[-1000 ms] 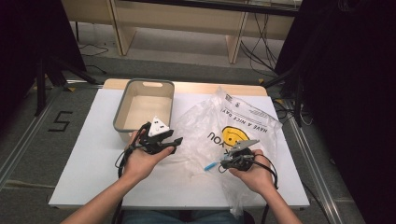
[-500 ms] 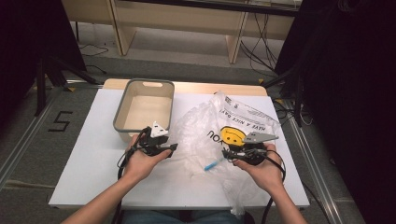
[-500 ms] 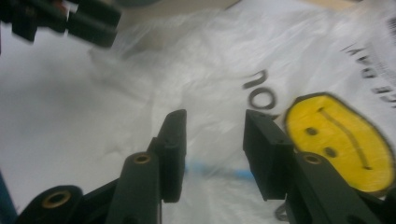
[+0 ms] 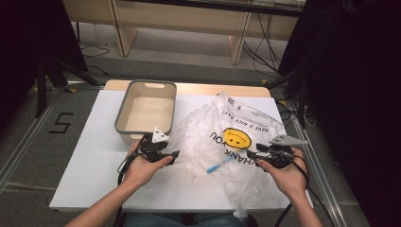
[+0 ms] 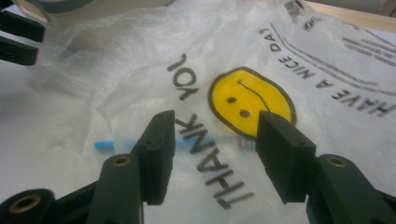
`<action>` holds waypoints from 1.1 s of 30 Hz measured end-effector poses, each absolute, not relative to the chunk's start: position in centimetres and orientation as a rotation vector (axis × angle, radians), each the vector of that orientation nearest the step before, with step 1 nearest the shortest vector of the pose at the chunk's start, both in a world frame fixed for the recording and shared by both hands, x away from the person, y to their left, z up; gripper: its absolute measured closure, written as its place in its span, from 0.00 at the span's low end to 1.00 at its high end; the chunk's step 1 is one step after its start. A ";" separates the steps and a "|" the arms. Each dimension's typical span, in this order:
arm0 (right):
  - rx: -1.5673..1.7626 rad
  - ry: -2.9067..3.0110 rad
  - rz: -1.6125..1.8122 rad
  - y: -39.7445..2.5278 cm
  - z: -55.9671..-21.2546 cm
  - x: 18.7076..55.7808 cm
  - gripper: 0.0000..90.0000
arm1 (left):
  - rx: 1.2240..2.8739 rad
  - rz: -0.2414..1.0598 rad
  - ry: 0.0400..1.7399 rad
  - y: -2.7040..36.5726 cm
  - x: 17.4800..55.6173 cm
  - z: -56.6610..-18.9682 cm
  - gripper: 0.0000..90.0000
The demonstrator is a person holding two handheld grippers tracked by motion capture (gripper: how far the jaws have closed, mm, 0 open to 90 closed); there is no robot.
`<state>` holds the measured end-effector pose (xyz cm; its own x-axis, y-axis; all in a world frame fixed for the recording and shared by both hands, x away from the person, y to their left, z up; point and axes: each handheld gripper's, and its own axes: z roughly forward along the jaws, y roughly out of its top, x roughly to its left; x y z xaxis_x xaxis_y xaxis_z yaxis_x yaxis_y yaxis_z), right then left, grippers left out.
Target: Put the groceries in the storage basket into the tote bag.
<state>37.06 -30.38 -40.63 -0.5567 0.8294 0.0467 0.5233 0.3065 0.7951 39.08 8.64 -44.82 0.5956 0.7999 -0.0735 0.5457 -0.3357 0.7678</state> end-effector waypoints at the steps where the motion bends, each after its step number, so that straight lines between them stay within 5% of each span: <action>1: 1.226 2.200 1.118 -30.7 -40.8 37.0 0.50 | 2.039 0.407 1.064 8.7 39.0 -44.8 0.47; 11: 1.372 2.146 1.062 -32.9 -42.5 36.0 0.40 | 2.049 0.399 1.055 9.1 38.7 -45.0 0.42; 33: 1.486 2.236 0.935 -31.8 -45.2 34.1 0.39 | 2.114 0.349 1.114 9.3 39.4 -47.2 0.42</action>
